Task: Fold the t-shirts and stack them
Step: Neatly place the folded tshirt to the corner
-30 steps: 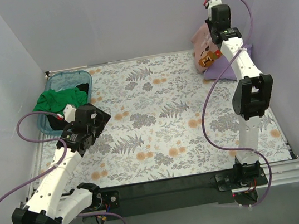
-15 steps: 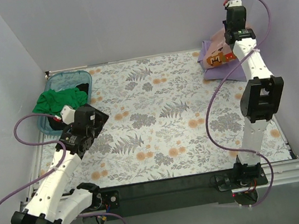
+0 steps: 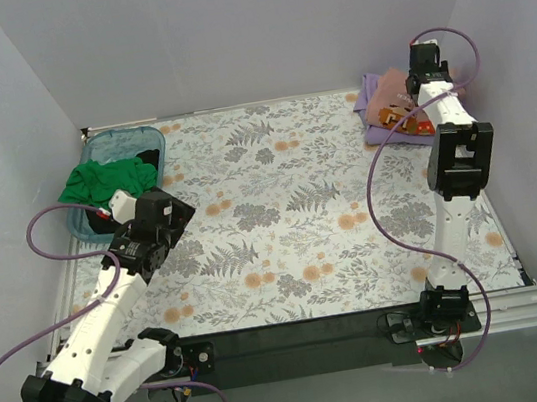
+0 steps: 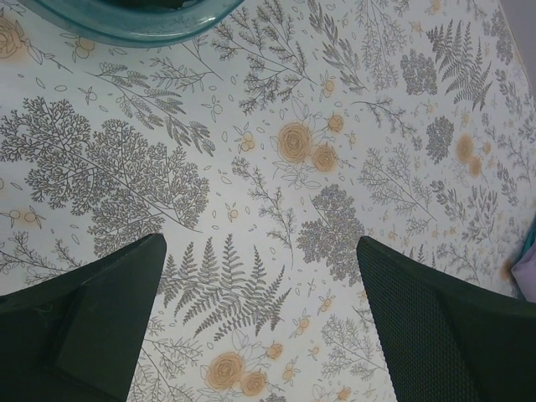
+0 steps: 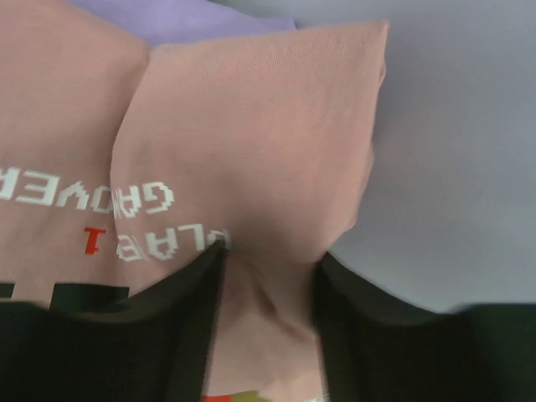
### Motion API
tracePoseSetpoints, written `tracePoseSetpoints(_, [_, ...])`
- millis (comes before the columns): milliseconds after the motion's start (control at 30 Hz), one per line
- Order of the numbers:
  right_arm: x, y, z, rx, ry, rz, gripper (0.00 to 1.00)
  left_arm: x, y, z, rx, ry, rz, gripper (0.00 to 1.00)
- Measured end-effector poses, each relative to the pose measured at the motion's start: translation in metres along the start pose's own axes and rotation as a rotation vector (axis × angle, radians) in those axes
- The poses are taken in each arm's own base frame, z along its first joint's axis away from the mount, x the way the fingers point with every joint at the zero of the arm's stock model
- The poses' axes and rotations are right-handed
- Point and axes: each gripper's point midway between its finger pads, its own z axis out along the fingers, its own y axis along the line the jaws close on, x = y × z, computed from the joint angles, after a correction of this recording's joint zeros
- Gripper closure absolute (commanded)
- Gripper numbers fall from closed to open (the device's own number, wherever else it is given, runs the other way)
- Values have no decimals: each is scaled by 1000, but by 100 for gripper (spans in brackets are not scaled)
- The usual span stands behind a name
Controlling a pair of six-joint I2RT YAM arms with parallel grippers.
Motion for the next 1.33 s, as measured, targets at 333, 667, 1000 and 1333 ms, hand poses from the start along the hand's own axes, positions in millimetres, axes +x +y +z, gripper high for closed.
tracePoseSetpoints(333, [2,-7,-13,-73,-17,100,2,4,2,5,-19,13,11,2])
tracePoseSetpoints(667, [13,29,-186,-470,-155,317,2,10,1,-1,-9,57,14,2])
tracePoseSetpoints(1000, [219,88,-311,-746,-29,344,2,20,0,-8,15,117,7,2])
tracePoseSetpoints(1333, [218,58,-354,-824,-267,507,2,24,-3,-16,53,145,-2,2])
